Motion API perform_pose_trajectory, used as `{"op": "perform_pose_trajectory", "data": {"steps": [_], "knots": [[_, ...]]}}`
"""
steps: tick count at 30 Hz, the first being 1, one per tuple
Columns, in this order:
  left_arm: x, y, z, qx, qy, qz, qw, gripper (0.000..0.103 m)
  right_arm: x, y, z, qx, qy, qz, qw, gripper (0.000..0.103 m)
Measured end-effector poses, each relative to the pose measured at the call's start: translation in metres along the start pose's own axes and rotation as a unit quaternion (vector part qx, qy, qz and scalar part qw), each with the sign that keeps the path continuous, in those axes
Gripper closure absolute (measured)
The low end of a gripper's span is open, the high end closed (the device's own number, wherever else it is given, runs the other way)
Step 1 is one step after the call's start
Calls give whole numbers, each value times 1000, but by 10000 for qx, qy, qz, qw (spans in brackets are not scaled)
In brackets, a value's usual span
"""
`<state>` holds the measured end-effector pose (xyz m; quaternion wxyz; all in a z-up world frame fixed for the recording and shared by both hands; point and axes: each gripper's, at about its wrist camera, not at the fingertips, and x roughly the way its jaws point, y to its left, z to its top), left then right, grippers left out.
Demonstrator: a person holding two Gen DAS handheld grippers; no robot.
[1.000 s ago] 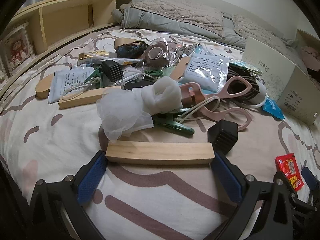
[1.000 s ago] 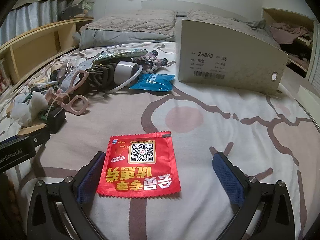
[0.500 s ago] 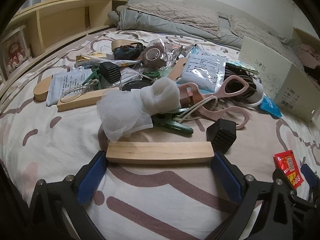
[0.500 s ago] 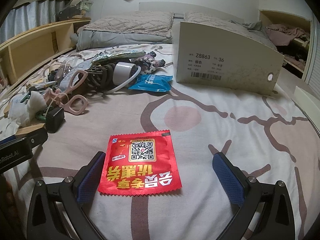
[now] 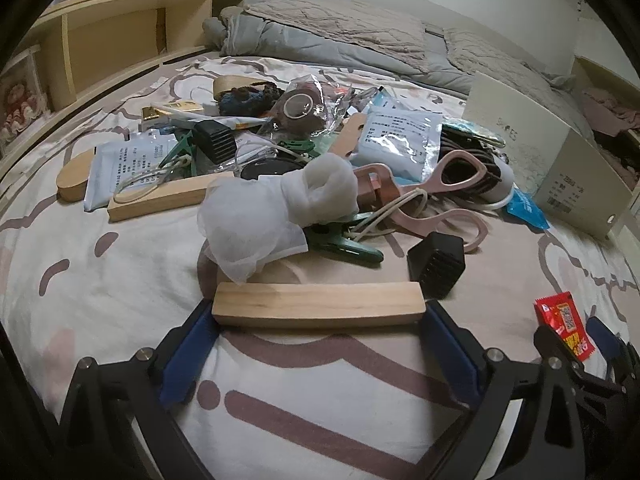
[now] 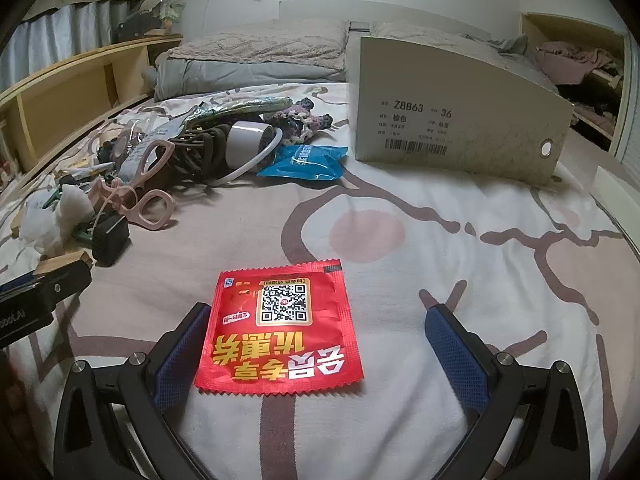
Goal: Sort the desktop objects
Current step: 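Close the right tool on the red packet while the left tool holds the wooden bar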
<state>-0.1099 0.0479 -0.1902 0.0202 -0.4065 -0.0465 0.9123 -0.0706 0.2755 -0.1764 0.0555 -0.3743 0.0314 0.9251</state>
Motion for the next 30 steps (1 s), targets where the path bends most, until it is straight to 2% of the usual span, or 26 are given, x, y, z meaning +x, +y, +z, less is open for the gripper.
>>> {"op": "perform_pose_trajectory", "data": {"steps": [7,14,20,30], "knots": [[-6,0,-6,313,100,-168,9993,3,5,-3,12,-49,577,165,9982,0],[-5,-1,-6,294,86,-145,9994,0,11,-4,18,-155,1024,299,9942,0],[-3,1,-2,-38,110,-82,9999,0,11,-4,19,-124,1127,304,9931,0],[1,-3,-2,19,83,108,9999,0,11,-2,24,-36,1377,172,9903,0]]}}
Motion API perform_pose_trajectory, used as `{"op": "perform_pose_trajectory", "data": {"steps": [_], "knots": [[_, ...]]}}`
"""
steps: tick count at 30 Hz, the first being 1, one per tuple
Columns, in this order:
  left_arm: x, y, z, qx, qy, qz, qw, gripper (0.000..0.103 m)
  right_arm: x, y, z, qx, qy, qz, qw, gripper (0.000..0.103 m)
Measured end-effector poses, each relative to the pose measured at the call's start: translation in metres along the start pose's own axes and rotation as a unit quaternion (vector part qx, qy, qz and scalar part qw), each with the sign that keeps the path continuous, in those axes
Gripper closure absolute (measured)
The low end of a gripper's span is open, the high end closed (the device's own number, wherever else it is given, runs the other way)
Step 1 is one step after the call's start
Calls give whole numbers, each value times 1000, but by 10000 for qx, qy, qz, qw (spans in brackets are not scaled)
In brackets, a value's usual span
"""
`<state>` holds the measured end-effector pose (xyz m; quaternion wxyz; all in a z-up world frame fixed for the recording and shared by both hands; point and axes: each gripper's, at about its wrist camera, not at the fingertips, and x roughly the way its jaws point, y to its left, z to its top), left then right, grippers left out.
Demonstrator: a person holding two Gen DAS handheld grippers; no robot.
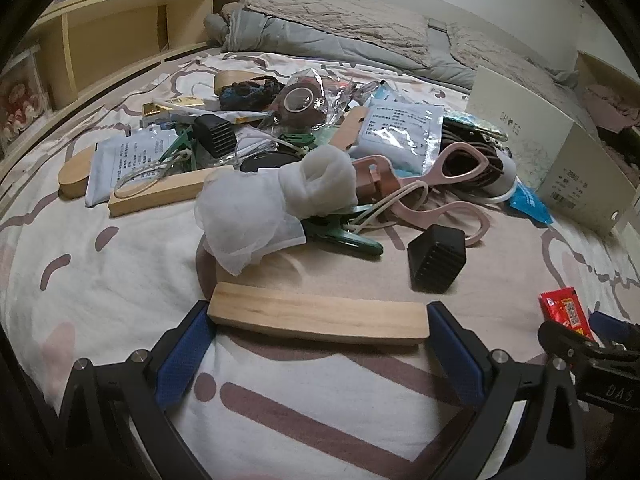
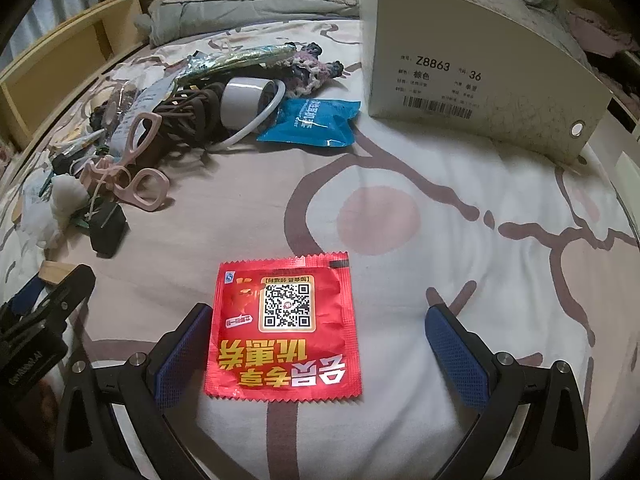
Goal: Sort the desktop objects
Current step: 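Close the right tool on the red packet while the left tool holds the wooden bar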
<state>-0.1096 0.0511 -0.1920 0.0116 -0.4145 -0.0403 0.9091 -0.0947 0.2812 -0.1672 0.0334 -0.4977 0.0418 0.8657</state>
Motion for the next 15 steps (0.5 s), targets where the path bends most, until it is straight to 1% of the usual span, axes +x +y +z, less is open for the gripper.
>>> {"op": "perform_pose_trajectory", "data": {"steps": [3,5,6,9,12,14,15], "knots": [[0,-1,-1,98,0,19,10000,0,-1,0,-1,32,-23,-3,10000,2],[0,-3,-1,200,-2,61,9998,0,-4,2,-1,-27,-65,-17,10000,7],[0,-3,-1,236,-5,73,9997,0,-4,3,-1,-67,-81,-25,9999,9],[1,-3,-2,275,-9,69,9996,0,-6,8,-1,-213,-138,-24,9997,16],[0,-3,-1,278,2,53,9996,0,-9,10,-2,-309,-191,7,9993,25],[0,-3,-1,274,18,29,9996,0,-11,12,-4,-352,-224,63,9991,35],[0,-2,-1,276,28,19,9996,0,-12,12,-5,-365,-239,86,9990,37]]}}
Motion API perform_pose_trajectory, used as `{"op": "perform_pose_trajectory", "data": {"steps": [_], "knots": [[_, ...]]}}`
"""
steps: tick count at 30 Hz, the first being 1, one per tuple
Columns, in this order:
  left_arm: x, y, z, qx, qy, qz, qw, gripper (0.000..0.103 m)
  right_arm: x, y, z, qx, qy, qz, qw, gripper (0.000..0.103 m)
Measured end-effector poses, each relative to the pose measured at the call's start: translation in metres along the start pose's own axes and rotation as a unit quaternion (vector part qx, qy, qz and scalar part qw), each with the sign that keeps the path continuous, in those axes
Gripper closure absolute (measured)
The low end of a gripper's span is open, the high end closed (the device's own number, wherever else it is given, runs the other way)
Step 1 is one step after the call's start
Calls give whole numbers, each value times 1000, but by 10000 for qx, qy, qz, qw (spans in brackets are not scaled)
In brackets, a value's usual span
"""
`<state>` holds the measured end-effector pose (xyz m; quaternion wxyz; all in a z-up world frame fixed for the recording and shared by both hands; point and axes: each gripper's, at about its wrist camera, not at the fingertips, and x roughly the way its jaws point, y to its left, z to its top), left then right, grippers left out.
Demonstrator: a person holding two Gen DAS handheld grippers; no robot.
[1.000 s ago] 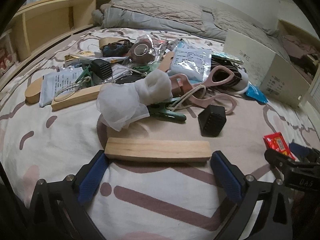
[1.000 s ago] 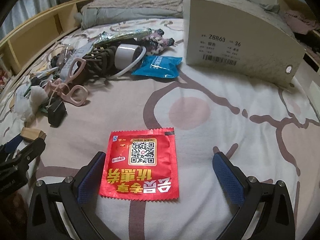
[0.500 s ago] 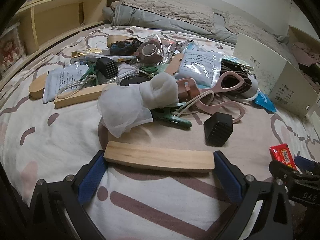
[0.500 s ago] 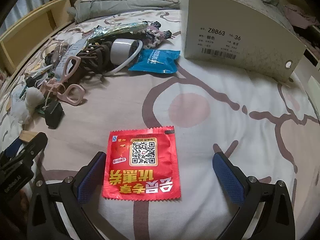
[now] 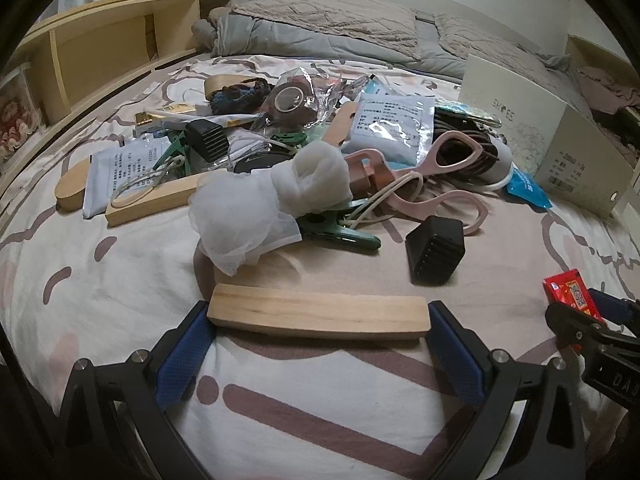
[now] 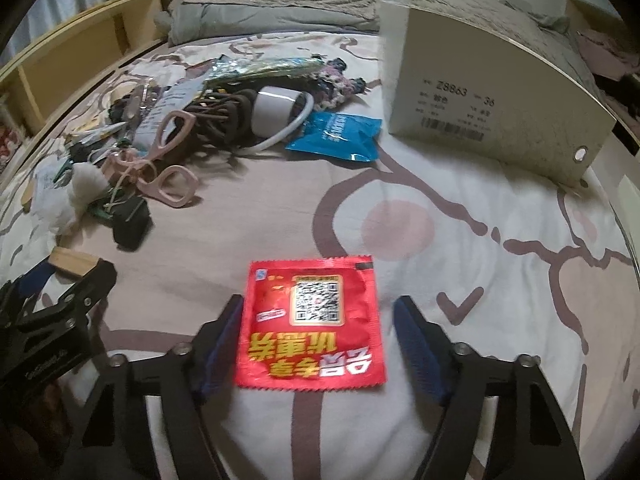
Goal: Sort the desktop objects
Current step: 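Close the right tool on the red packet while the left tool holds the wooden bar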
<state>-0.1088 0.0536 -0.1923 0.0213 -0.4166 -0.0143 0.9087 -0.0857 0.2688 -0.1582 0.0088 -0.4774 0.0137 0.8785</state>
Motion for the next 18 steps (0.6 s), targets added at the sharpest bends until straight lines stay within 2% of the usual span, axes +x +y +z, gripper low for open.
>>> {"op": "perform_pose_trajectory", "data": {"steps": [18], "knots": [[-3,2,1,16,-21,-69,10000,3,0,3,-1,31,-71,-4,10000,39]]}}
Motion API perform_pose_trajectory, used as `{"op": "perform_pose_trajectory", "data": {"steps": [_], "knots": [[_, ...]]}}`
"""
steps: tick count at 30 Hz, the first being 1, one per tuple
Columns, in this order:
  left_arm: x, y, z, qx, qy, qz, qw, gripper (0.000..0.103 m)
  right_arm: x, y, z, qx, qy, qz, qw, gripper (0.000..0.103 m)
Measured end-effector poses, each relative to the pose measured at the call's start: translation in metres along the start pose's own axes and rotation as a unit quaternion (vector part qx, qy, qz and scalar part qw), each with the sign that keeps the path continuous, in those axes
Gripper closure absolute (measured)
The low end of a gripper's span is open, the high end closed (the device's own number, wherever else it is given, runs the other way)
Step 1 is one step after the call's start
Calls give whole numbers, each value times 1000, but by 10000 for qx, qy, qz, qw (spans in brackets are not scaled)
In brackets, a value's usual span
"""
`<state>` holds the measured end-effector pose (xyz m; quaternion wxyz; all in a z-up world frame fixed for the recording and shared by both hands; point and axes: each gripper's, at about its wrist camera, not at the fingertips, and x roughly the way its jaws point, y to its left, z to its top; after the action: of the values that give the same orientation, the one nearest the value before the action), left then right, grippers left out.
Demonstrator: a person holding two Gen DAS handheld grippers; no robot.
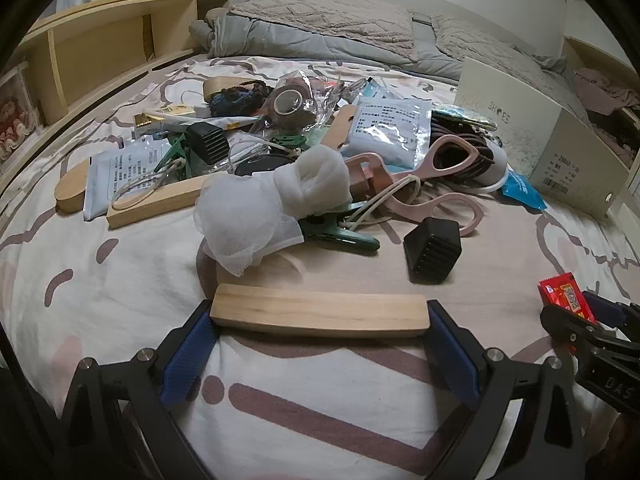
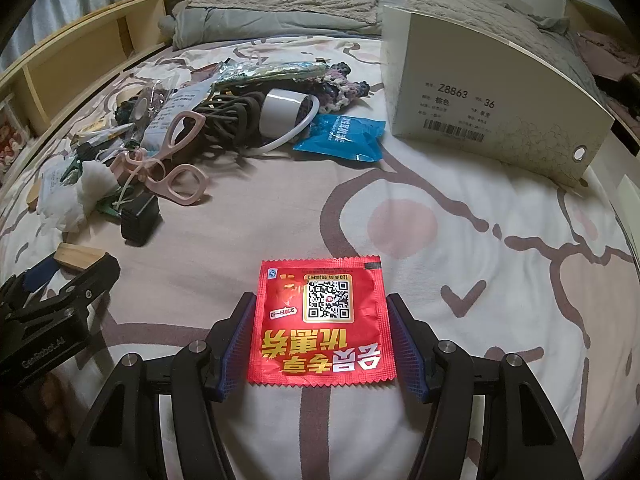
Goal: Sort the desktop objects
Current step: 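Close the right tool on the red packet while the left tool holds the wooden bar, then lift the red packet with the right tool while the left tool lifts the wooden bar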
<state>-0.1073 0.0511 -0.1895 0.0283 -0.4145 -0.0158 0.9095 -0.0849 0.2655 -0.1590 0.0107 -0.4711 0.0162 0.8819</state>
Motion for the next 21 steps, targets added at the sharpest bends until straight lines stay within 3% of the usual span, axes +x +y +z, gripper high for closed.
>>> {"op": "perform_pose_trajectory", "data": {"steps": [21], "knots": [[2,0,-1,3,-17,-9,10000,3,-3,-2,0,36,-122,64,9999,40]]}}
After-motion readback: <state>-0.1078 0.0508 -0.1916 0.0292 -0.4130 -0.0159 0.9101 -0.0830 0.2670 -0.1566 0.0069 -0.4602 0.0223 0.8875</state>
